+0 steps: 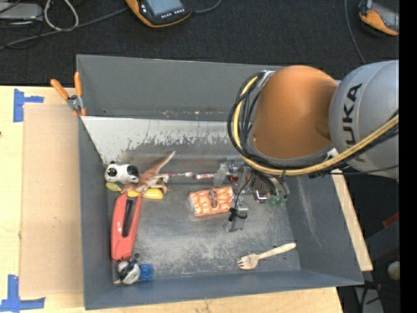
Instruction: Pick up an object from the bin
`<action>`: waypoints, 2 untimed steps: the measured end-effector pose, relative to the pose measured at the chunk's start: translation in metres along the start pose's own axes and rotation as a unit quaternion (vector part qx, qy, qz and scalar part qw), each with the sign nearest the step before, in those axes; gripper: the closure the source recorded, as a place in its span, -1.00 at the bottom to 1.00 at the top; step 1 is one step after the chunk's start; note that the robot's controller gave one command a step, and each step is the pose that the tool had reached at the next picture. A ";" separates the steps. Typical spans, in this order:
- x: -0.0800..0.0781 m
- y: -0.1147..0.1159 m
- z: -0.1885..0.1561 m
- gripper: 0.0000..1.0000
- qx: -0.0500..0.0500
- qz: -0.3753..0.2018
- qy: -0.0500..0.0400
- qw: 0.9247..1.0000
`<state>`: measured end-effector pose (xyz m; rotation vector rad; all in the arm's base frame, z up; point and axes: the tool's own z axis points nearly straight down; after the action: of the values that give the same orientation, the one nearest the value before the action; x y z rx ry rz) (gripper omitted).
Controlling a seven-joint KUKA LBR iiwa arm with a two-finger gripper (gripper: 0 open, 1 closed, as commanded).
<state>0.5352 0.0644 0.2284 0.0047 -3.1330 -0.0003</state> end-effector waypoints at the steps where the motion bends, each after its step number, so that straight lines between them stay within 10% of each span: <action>1: -0.001 0.000 -0.003 -1.00 0.000 0.001 -0.003 1.000; 2: -0.028 -0.019 0.083 -1.00 0.000 -0.013 -0.006 1.000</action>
Offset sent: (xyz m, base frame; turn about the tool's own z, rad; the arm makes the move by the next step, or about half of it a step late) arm 0.0469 -0.0359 -0.1584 -0.0495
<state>0.5628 0.0451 0.1452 0.0452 -3.1438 -0.0015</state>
